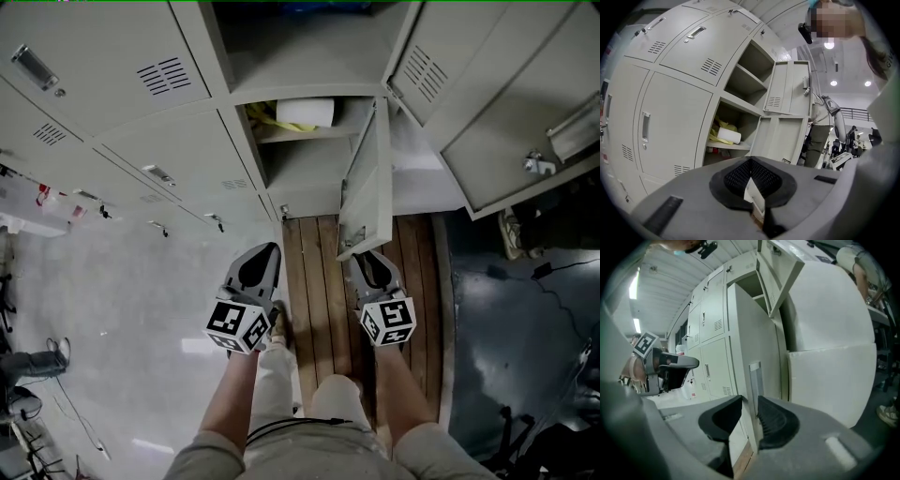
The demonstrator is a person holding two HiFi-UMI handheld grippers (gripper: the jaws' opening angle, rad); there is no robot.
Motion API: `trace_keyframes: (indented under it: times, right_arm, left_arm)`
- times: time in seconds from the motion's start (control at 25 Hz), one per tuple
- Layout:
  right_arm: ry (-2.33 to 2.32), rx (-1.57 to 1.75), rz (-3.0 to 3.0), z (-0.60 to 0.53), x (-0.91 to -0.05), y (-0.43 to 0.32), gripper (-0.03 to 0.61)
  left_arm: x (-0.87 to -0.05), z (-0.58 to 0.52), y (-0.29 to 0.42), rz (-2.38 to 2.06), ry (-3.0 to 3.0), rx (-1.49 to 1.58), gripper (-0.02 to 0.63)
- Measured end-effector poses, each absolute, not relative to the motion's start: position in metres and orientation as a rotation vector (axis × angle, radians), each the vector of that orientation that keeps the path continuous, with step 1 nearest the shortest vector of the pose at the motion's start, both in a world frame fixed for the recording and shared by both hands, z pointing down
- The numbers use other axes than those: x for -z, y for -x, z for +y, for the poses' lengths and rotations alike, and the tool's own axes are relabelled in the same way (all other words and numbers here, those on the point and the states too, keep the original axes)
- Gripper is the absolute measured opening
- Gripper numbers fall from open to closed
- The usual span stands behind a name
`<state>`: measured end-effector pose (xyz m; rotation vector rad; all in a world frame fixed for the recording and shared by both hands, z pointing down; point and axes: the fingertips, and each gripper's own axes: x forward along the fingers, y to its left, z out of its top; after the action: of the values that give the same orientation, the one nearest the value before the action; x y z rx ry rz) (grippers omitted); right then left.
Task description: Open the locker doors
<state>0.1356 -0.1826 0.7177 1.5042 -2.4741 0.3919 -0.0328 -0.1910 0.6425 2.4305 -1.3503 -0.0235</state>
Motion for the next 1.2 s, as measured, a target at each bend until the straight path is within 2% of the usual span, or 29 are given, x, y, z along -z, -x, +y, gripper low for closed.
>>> trace_keyframes:
  times: [0.48,0.8,1.2]
  right_arm:
    - [-1.81,-0.5,-2.319,-0.178,-0.718,-0.204,0.101]
    - [-2.051,-0.61,-2.188,-0.19,-0.716,-0.253,0.03]
    - [-2.162,-0.637,-2.11,-0.187,-0.702,-0.264,0.029]
  left_arm:
    - [-0.64,-0.188,0.03,-1.364,-2.432,0.013,-0.002]
    - [-0.643,-0.19,0.036,-1.357,-2.437,0.002,-0.002]
    - [-0.641,-0.194,0.048,-1.37,-2.424,0.006,-0.002]
